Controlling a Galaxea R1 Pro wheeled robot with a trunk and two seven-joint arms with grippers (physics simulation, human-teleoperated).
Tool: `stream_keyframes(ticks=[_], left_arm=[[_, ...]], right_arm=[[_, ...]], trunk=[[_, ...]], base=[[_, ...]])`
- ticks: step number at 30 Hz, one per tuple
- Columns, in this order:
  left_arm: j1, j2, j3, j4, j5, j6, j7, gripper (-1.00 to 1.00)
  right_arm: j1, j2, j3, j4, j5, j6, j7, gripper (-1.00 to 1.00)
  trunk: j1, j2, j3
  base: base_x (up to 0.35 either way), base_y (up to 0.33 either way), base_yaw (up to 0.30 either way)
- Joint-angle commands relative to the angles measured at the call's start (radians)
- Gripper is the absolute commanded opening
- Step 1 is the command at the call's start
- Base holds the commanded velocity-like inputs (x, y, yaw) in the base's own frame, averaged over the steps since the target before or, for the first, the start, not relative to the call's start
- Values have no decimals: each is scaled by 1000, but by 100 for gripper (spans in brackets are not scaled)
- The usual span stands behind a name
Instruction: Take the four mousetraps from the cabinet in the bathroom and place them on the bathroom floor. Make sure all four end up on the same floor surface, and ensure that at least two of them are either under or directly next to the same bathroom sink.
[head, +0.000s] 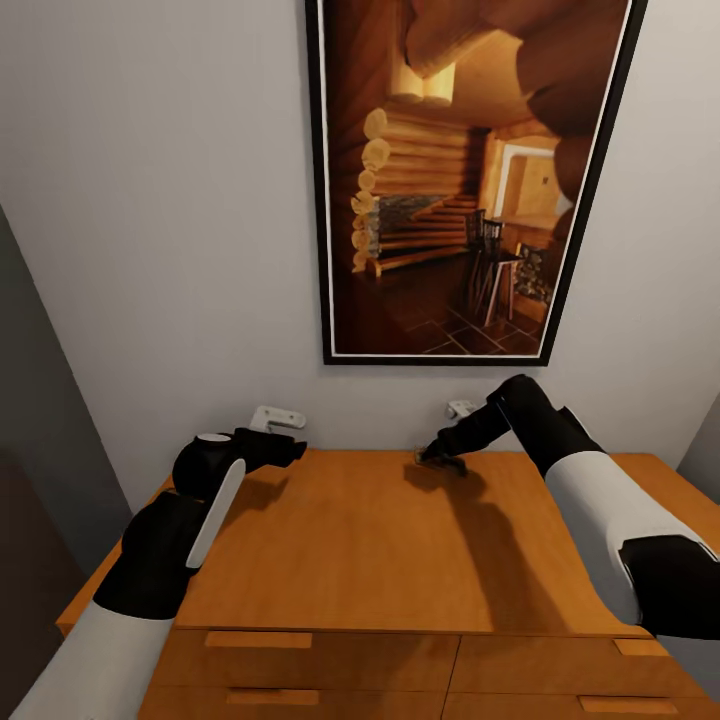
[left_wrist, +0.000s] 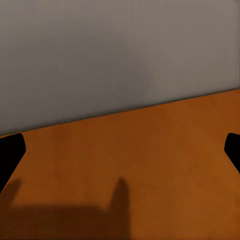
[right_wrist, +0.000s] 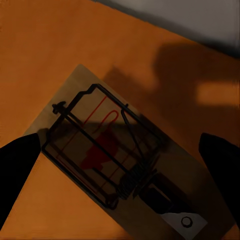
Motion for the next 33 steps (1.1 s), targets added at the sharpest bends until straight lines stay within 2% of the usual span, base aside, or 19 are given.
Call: stream_keyframes(ticks=[1,9,14,18,33], left_arm=[[-1,1,-1,-1,9,4,8,100],[-1,1,1,1,9,4,9,100],[-1,1,26,2,10,4,10,100],[-1,-1,37,4,10,4,10,100],[-1,-4,41,6,16,4,10,100]], right_arm=[[-1,0,3,-1,10,2,11,-100],[3,14,1,4,9,2,12,-100],[11,16,1,5,11,2,11,-100],[12,13,1,3,13,2,9,-100],[13,2,-2,2,11,2,16,-100]], trunk=[[0,-1,-1],[0,-1,-1],[0,-1,-1],[0,-1,-1],[0,-1,-1]], base=[[0,0,0],[0,0,0],[0,0,0],[0,0,0],[0,0,0]])
